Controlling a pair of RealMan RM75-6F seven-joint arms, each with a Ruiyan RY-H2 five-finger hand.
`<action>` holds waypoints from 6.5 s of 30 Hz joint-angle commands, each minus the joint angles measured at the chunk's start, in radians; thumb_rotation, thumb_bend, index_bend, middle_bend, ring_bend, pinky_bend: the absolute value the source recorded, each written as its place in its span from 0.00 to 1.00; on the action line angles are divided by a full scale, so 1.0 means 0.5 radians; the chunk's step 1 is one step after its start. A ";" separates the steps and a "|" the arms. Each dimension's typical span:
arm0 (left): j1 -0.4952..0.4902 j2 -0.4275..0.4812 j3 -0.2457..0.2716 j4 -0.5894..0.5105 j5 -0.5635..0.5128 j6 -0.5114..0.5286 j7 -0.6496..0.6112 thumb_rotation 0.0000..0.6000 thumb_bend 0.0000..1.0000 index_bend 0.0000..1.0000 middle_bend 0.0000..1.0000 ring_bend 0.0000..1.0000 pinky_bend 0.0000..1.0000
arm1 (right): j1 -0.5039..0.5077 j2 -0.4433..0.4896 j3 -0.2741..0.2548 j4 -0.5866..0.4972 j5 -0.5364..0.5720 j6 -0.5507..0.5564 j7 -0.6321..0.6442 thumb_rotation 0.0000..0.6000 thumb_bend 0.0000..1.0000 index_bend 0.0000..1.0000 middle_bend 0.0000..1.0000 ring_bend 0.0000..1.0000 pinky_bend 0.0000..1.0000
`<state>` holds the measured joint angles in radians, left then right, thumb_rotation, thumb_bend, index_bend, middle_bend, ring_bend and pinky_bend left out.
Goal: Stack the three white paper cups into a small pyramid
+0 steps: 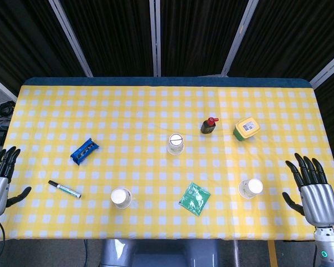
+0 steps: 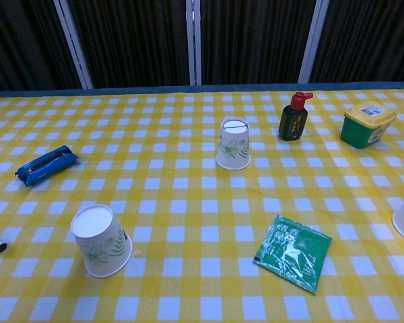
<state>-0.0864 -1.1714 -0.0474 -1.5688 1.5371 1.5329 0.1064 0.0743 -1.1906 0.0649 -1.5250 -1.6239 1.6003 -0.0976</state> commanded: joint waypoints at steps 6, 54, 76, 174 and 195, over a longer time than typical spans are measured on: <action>-0.016 0.044 0.028 -0.067 -0.037 -0.062 0.061 1.00 0.19 0.00 0.00 0.00 0.00 | 0.000 0.018 -0.010 -0.028 0.016 -0.024 -0.024 1.00 0.13 0.14 0.00 0.00 0.03; -0.702 -0.418 0.023 -0.813 -0.495 -1.025 1.688 1.00 0.23 0.27 0.00 0.00 0.00 | -0.005 0.105 0.028 -0.067 0.092 -0.038 0.222 1.00 0.13 0.17 0.00 0.00 0.06; -0.961 -0.402 -0.089 -0.892 -0.702 -0.969 1.672 1.00 0.38 0.40 0.00 0.00 0.00 | 0.010 0.107 0.056 -0.025 0.195 -0.116 0.262 1.00 0.13 0.17 0.00 0.00 0.06; -0.916 0.052 0.220 -0.394 -0.464 -0.260 0.357 1.00 0.16 0.00 0.00 0.00 0.00 | 0.429 -0.025 0.077 -0.345 0.915 -0.997 -0.551 1.00 0.20 0.20 0.00 0.00 0.03; -0.790 0.112 0.128 -0.443 -0.322 -0.274 0.318 1.00 0.16 0.00 0.00 0.00 0.00 | 0.454 0.078 -0.006 -0.647 1.115 -0.916 -0.920 1.00 0.13 0.09 0.00 0.00 0.00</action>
<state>-0.4833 -1.1174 0.0179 -1.7894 1.3743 1.3950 0.2676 0.2923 -1.1527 0.0695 -1.8393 -1.0920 1.1516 -0.5293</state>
